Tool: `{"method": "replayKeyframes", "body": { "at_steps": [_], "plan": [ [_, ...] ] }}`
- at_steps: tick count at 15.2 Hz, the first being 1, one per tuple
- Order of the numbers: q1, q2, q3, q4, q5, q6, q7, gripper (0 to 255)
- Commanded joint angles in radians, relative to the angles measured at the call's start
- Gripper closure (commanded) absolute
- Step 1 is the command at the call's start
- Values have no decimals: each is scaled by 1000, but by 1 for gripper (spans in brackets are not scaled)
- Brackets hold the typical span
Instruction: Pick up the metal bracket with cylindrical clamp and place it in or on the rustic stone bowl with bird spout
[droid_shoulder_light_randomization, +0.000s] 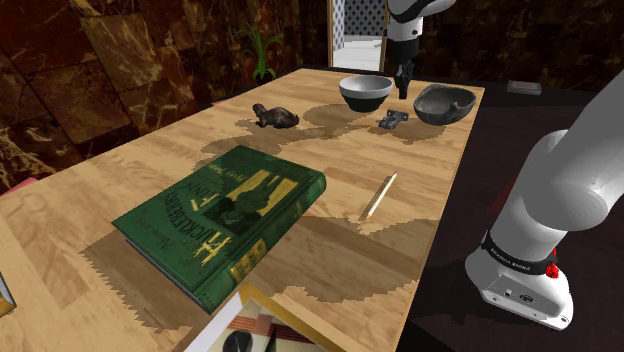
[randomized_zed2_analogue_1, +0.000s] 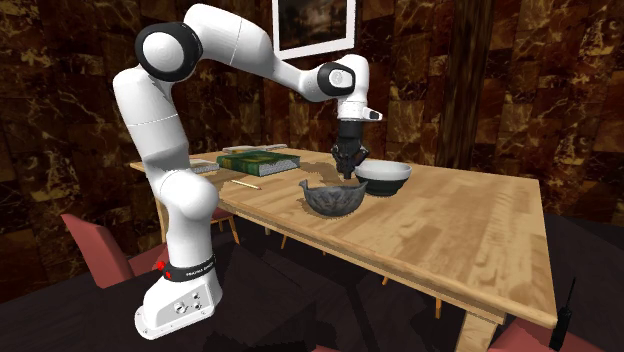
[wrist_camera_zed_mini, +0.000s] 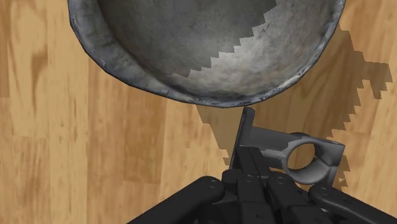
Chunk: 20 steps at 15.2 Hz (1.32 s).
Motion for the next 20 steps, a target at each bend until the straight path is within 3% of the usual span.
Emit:
{"method": "replayKeyframes", "body": {
  "at_steps": [1, 2, 3, 8, 16, 20],
  "plan": [
    [0, 0, 0, 0, 0, 0, 0, 255],
    [0, 0, 0, 0, 0, 0, 0, 255],
    [0, 0, 0, 0, 0, 0, 0, 0],
    [114, -164, -17, -193, -1, 124, -544, 0],
    [119, -142, -40, -278, -6, 233, -559, 0],
    [119, -142, -40, -278, -6, 233, -559, 0]
  ]
}}
